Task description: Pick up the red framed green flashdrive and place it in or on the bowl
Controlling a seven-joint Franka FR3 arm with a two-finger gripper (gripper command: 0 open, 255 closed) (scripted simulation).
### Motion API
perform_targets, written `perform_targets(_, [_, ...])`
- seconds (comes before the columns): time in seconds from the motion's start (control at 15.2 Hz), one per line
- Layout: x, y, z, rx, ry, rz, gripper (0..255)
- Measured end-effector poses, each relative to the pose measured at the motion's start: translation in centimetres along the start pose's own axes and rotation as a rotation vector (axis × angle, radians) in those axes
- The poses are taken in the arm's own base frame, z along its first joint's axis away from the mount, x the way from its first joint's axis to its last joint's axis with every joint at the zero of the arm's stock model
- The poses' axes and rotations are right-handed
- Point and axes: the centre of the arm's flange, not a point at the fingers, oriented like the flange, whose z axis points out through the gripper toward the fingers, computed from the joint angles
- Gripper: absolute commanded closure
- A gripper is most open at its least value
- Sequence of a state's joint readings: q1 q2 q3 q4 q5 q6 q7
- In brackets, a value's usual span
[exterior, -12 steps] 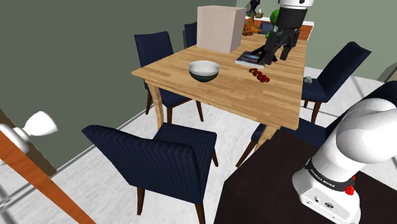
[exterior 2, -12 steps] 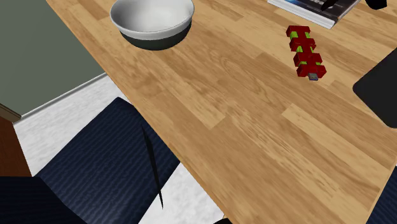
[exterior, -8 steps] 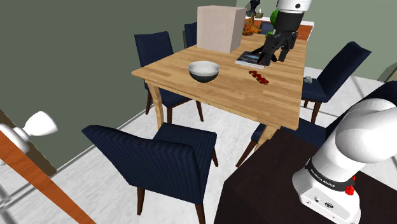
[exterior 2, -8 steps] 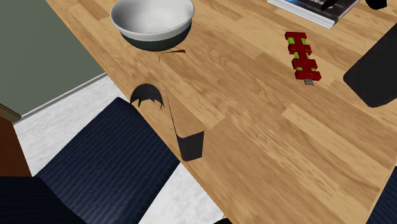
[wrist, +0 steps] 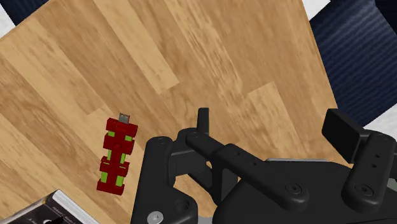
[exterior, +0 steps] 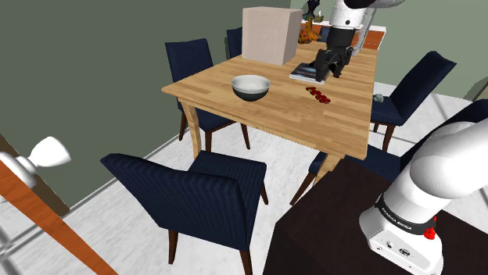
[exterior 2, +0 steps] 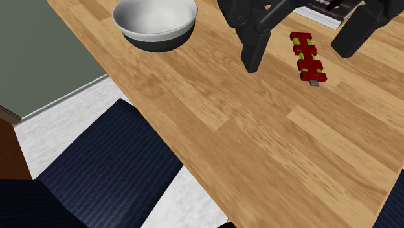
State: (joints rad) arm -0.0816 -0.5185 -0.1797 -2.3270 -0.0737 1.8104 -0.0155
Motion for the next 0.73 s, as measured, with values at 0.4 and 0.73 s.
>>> perform_targets(0.4, [5.1,5.3,3.3,0.002,-0.001,0.051,0])
perform_targets(0.73, [9.0,9.5,6.0,0.003,-0.003,0.093,0])
